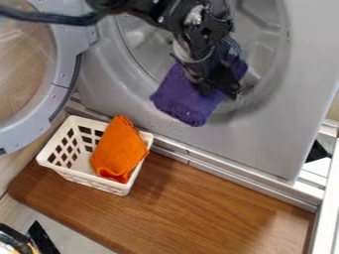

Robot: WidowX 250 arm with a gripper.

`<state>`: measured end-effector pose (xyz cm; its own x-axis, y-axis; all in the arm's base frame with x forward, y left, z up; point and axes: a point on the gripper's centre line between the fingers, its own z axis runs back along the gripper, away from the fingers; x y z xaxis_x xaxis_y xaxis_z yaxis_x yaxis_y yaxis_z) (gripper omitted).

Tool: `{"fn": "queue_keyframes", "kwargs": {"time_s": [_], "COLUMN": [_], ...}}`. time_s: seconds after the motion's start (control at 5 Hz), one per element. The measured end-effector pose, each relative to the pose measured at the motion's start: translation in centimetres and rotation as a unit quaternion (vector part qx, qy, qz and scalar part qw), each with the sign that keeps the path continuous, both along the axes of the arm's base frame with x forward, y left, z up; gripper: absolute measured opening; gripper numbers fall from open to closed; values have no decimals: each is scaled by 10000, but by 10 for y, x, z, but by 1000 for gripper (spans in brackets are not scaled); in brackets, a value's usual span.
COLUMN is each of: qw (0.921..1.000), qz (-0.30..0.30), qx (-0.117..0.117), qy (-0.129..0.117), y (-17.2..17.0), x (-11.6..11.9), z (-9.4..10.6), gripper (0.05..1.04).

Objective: Move the purple cloth in the washing machine

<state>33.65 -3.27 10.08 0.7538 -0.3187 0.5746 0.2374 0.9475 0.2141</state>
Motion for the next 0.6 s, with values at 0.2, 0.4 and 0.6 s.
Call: {"fn": "queue_keyframes", "kwargs": {"time_s": [0.2, 0.4, 0.6], "qw": [10000, 9999, 9998], "qz": [-25, -45, -78], "qx": [-69, -134, -180], "qy": [-2, 86, 84], "y": [7, 15, 18], "x": [16, 34, 53], "z": [-8, -21, -24], "gripper": [69, 69, 69]}}
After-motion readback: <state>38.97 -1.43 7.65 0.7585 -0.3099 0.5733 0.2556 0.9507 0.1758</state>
